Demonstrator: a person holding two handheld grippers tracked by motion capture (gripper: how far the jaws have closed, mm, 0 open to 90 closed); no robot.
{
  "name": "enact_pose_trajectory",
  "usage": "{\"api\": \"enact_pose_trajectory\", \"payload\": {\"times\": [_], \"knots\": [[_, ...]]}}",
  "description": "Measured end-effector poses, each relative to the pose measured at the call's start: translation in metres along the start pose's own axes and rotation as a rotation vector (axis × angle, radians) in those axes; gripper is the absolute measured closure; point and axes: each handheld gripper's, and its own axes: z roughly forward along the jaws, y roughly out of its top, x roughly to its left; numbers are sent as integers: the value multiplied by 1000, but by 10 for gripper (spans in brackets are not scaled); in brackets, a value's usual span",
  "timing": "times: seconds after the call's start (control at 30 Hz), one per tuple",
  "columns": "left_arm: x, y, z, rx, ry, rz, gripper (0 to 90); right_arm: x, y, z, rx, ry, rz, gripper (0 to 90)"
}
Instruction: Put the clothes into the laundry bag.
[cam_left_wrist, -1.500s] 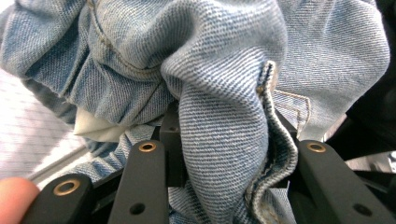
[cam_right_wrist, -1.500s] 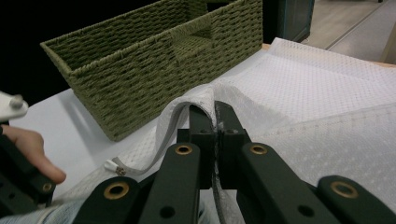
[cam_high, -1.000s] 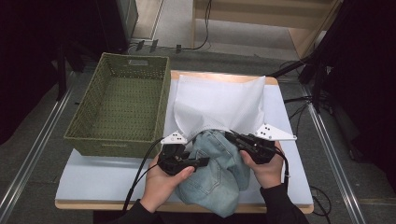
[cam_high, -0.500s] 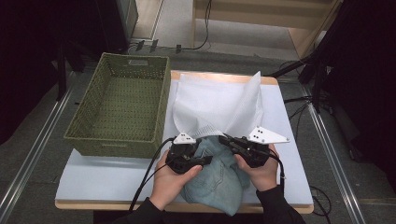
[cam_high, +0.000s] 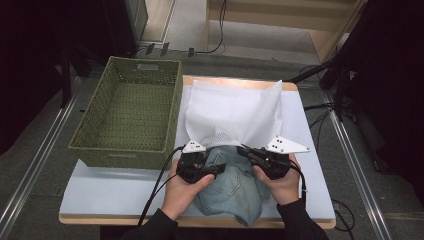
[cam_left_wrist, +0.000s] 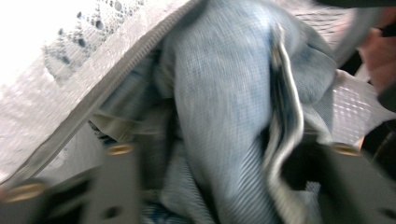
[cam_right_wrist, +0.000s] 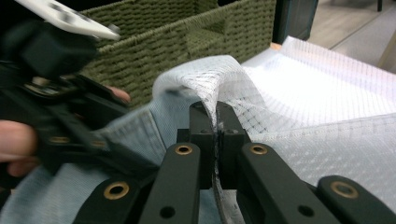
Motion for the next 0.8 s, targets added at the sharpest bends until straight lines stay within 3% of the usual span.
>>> {"api": "enact_pose_trajectory", "payload": {"times": [0.03,0.13,0.2,0.27,0.33,0.37,0.43,0.5,0.53,0.6,0.67,0.8], "knots": [[-3,1,-5,4,1,20,298,-1,-1,0,2,-3,3,889],[-9,1,-22,15,-21,68,184,-3,-2,-2,0,-9,13,889],[-10,-4,-30,24,-36,87,188,-2,-2,-2,1,-12,9,889],[-11,-13,-37,69,-49,120,194,-1,-3,-2,5,-12,4,888],[-12,-21,-39,101,-21,135,195,-1,-4,-1,7,-11,6,888],[-11,-27,-39,107,-1,122,195,-1,-4,-1,8,-11,6,888],[-8,-35,-32,125,15,90,256,0,-5,0,11,-9,10,888],[-7,-41,-23,151,19,105,376,1,-5,1,15,-2,13,888],[-9,-42,-19,152,36,126,464,1,-5,2,14,2,13,888],[-12,-40,-16,143,34,128,662,4,-6,4,20,5,10,888],[-14,-33,-15,118,47,125,773,7,-5,5,19,16,2,888],[-13,-14,-17,2,75,125,812,12,-4,6,10,49,-6,888]]}}
